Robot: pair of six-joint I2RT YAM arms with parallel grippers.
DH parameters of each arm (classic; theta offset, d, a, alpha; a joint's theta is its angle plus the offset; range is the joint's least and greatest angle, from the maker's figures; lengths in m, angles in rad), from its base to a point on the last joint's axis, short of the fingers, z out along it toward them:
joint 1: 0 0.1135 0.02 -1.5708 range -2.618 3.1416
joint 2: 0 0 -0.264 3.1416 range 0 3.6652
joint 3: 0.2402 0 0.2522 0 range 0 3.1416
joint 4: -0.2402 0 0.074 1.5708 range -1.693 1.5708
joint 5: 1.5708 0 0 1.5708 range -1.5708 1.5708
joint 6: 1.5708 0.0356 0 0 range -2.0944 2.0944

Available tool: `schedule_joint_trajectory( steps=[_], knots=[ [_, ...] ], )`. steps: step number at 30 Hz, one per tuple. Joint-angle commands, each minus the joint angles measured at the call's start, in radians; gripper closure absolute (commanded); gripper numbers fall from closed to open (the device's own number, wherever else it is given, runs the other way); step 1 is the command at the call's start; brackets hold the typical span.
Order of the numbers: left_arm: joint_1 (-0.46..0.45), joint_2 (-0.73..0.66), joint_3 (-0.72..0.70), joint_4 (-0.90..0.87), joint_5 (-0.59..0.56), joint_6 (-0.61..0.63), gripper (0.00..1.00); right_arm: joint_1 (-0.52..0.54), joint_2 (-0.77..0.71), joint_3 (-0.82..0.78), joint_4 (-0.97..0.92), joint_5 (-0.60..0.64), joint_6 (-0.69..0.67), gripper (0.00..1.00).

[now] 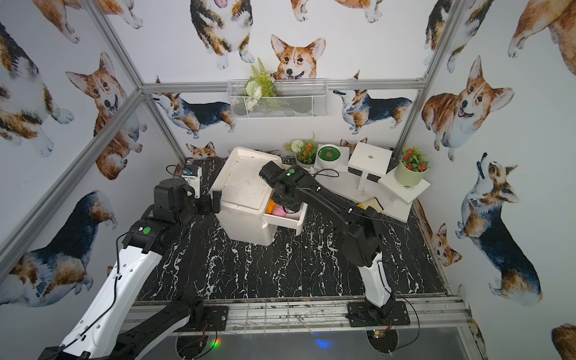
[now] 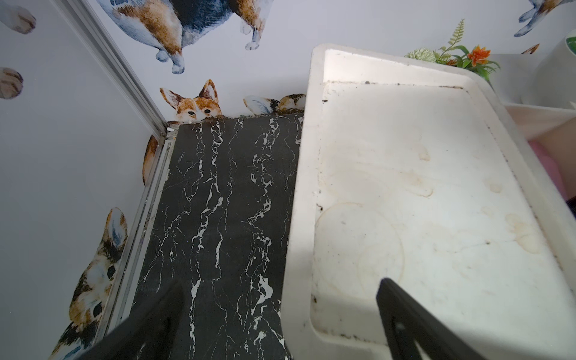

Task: Take the microphone out of the drawer
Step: Pick up the microphone from the drawer, then place the microphone at the center of the board.

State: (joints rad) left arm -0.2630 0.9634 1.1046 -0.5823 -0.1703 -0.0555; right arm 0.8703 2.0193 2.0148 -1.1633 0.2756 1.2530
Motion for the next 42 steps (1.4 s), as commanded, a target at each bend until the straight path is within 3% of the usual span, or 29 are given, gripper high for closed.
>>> schedule_joint_trajectory(
  steps=[1,9,19,30,35,42],
  knots=[
    [-0.001,-0.005,-0.005,0.028,-0.014,0.011,0.00,0.002,-0.017,-0.017,0.007,0.015,-0.013,0.64],
    [0.000,-0.008,-0.006,0.028,-0.024,0.014,0.00,0.014,-0.046,0.032,0.003,0.079,-0.056,0.76],
    [0.000,0.005,0.021,-0.002,-0.025,0.011,0.00,0.029,-0.078,0.109,0.005,0.145,-0.136,0.79],
    [-0.001,0.055,0.171,-0.142,0.020,-0.016,0.00,0.030,-0.189,0.126,0.012,0.264,-0.346,0.81],
    [-0.001,0.067,0.237,-0.219,0.079,-0.062,0.00,0.009,-0.312,-0.013,0.078,0.244,-0.450,0.80],
    [-0.001,0.059,0.274,-0.306,0.154,-0.115,0.00,-0.122,-0.620,-0.427,0.275,0.102,-0.484,0.81]
  ],
)
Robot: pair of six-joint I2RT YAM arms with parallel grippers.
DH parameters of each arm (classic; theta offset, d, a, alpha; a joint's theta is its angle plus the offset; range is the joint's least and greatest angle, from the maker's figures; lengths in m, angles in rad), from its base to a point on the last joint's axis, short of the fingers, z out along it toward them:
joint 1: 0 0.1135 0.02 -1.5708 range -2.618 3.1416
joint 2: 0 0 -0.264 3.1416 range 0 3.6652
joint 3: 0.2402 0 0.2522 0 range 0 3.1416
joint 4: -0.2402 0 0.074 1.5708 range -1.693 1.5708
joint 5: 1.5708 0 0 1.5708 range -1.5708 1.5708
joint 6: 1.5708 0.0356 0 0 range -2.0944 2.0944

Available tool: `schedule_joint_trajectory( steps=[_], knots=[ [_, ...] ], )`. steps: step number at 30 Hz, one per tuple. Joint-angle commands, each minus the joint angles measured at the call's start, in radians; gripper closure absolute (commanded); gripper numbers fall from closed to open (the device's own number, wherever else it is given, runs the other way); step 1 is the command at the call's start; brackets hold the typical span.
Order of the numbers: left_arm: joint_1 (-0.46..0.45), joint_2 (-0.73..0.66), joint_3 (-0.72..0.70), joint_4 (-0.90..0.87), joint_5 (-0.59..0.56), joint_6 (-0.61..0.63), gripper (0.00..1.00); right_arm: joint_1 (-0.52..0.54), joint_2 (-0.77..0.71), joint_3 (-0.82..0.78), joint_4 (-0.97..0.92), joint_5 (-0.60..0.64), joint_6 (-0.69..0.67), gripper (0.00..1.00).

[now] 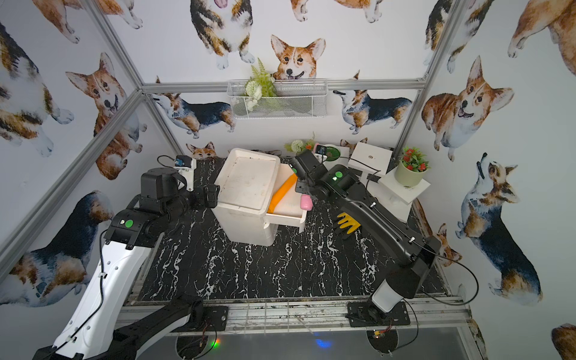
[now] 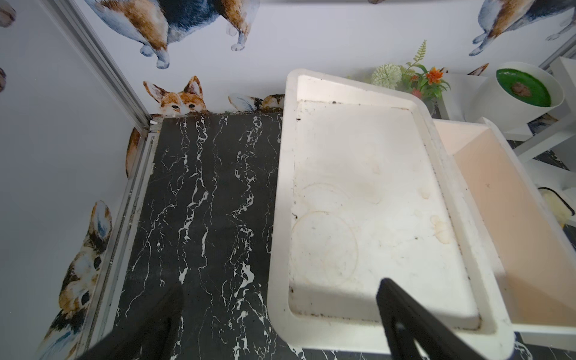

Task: Take the microphone out of the drawer
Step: Place the microphone at the center of the board.

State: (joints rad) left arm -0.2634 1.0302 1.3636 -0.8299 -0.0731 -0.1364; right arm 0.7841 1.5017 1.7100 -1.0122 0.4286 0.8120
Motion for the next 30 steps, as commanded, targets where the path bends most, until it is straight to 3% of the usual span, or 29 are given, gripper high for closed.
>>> schedule_joint_trajectory(
  steps=[1,8,16,23,30],
  knots=[
    [0.001,-0.011,0.018,-0.064,0.070,-0.042,0.00,-0.054,-0.151,-0.184,0.147,-0.064,-0.053,0.80],
    [0.000,-0.025,0.010,-0.078,0.124,-0.121,0.00,-0.176,-0.425,-0.521,0.198,-0.194,-0.071,0.80],
    [0.000,-0.035,-0.028,-0.070,0.141,-0.202,0.00,-0.225,-0.599,-0.840,0.278,-0.305,-0.086,0.80],
    [0.000,-0.041,-0.023,-0.095,0.136,-0.228,0.00,-0.225,-0.607,-1.014,0.444,-0.461,-0.106,0.79],
    [0.000,-0.064,-0.049,-0.093,0.134,-0.257,0.00,-0.224,-0.476,-1.058,0.572,-0.595,-0.142,0.78]
  ],
)
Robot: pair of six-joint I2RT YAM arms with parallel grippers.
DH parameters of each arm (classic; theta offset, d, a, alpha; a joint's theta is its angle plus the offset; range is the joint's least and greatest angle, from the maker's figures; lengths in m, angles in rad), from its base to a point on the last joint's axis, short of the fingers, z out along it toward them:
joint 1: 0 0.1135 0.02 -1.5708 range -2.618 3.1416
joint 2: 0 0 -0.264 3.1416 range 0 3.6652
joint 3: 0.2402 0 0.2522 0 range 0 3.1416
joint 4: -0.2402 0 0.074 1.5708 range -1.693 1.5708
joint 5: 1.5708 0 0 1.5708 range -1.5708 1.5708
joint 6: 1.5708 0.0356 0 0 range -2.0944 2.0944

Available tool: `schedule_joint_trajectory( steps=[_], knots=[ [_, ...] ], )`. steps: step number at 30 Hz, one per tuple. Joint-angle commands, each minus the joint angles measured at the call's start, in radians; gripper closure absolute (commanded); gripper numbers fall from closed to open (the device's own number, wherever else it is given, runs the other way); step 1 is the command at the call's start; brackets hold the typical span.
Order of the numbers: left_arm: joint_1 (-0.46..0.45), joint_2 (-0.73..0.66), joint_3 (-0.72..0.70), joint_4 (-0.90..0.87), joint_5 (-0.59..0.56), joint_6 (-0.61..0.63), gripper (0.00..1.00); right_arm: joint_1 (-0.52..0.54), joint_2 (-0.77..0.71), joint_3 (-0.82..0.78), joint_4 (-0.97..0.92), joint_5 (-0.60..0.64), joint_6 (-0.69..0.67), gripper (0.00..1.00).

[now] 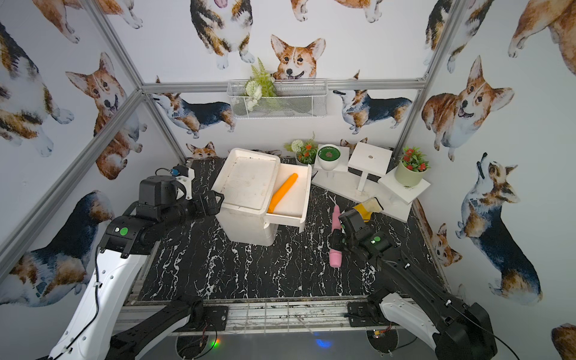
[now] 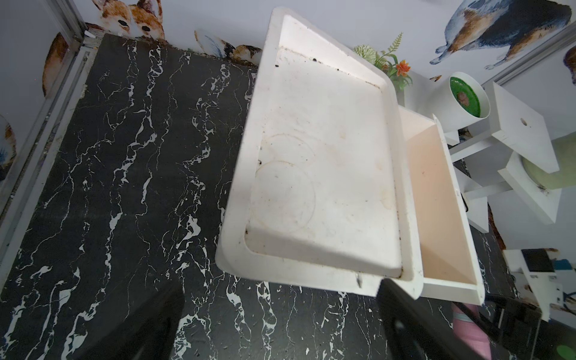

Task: Take the microphone out of the drawer
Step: Place the microphone at the center of the board.

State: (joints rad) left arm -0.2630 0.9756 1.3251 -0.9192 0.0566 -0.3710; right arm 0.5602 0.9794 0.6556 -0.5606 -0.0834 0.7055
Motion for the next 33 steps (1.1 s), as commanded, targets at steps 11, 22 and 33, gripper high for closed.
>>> schedule_joint_trajectory(
  steps=[11,22,33],
  knots=[
    [-0.001,-0.020,-0.026,-0.006,0.000,-0.016,0.00,0.052,0.277,0.060,0.154,0.038,-0.055,0.76],
    [-0.001,-0.041,-0.043,-0.003,0.004,-0.022,0.00,0.072,0.492,0.201,-0.002,0.158,-0.021,0.72],
    [0.000,-0.042,-0.044,0.009,0.010,-0.031,0.00,0.072,0.601,0.249,-0.053,0.165,-0.010,0.63]
  ],
)
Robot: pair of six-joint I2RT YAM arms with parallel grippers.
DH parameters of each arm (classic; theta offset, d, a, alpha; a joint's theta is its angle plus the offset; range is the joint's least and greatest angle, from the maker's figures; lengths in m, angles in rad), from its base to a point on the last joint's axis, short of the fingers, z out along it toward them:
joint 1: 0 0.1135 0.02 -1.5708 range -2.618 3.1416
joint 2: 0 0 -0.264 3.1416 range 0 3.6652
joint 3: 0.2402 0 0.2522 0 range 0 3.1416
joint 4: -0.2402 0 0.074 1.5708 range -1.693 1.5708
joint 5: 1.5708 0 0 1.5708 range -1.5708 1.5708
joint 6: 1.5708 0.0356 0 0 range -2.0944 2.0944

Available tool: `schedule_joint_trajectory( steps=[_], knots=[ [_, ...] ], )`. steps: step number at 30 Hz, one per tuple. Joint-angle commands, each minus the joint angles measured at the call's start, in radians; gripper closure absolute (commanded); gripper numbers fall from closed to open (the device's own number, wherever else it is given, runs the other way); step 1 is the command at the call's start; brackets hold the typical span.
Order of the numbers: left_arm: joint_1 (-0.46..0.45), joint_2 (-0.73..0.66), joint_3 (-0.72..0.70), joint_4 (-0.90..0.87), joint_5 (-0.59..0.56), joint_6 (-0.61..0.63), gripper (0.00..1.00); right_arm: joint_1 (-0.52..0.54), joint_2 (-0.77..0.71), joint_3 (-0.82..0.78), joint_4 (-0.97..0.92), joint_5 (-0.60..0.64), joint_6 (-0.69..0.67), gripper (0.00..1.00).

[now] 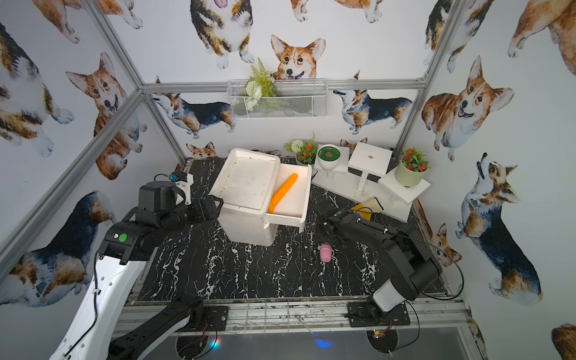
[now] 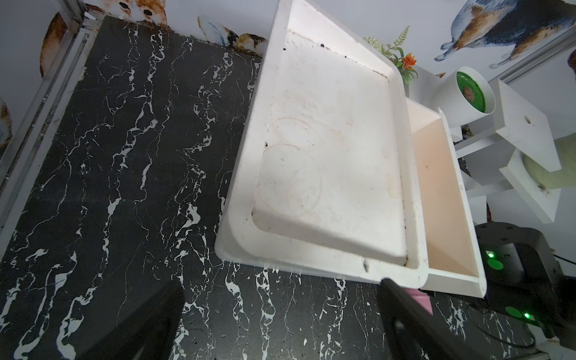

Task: Take the microphone out of the drawer
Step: Place the microphone at the center of the board.

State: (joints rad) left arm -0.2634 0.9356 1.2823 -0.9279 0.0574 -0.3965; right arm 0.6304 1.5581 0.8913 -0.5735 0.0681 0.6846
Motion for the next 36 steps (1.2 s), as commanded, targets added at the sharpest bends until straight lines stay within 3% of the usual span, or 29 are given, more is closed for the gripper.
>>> schedule_joint_trajectory(
  steps=[1,11,20,24,36],
  knots=[
    [0.000,-0.002,-0.002,0.019,0.010,-0.007,0.00,0.002,0.030,0.015,-0.044,0.013,0.013,0.62],
    [0.000,-0.006,-0.006,0.021,0.005,-0.006,0.00,0.003,0.101,0.047,-0.063,-0.009,0.005,0.54],
    [0.001,0.014,0.009,0.022,-0.002,0.015,0.00,0.002,0.086,0.058,-0.079,-0.009,-0.003,0.39],
    [0.000,0.067,0.073,0.014,-0.040,0.070,0.00,-0.001,0.037,0.058,-0.086,-0.017,0.015,0.34],
    [0.003,0.297,0.330,0.012,-0.130,0.198,0.00,-0.066,-0.170,0.123,-0.163,-0.080,0.031,0.34]
  ],
)
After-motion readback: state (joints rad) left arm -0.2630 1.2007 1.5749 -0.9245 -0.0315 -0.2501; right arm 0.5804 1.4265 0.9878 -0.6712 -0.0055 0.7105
